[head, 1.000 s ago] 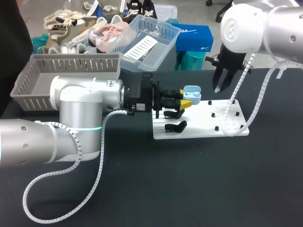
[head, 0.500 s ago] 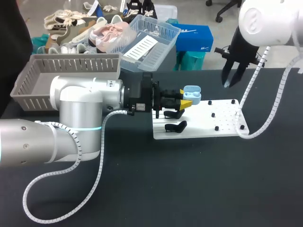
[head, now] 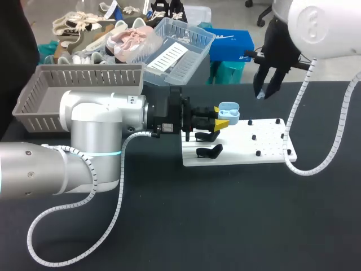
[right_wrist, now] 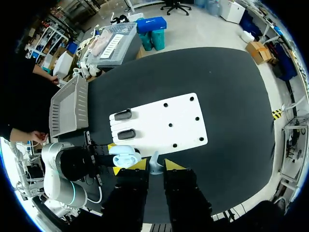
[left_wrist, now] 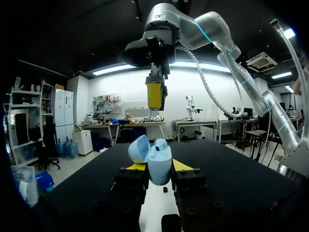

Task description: Pick up each earbud case from the left stands, insert the matching earbuds, close the lid, and place the case in the box.

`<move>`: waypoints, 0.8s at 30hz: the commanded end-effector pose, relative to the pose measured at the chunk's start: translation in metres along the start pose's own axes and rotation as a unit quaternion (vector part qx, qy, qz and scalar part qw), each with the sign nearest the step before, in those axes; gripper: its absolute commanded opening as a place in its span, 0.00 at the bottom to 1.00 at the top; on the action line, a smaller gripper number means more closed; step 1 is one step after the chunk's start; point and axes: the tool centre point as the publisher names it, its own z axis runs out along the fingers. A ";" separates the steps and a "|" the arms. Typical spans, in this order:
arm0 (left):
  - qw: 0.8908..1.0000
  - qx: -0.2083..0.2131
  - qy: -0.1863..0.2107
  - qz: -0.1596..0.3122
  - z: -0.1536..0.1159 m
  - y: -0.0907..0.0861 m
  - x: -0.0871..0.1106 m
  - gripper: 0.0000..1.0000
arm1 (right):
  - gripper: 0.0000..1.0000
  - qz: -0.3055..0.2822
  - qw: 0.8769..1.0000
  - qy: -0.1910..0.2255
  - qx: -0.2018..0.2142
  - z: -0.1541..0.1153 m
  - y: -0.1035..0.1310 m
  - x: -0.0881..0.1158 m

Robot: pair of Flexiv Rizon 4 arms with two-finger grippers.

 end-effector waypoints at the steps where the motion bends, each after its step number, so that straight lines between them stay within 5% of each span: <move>1: 1.000 0.000 -0.001 0.000 0.000 0.000 0.001 0.00 | 0.00 -0.014 0.998 -0.054 0.013 0.002 0.014 0.011; 14: 1.000 0.000 -0.001 0.000 0.000 0.000 0.001 0.00 | 0.00 -0.086 0.996 -0.003 0.034 0.018 0.045 0.021; 24: 1.000 0.000 -0.001 0.000 0.000 0.000 0.001 0.00 | 0.00 -0.094 0.995 0.026 0.010 0.021 0.052 0.019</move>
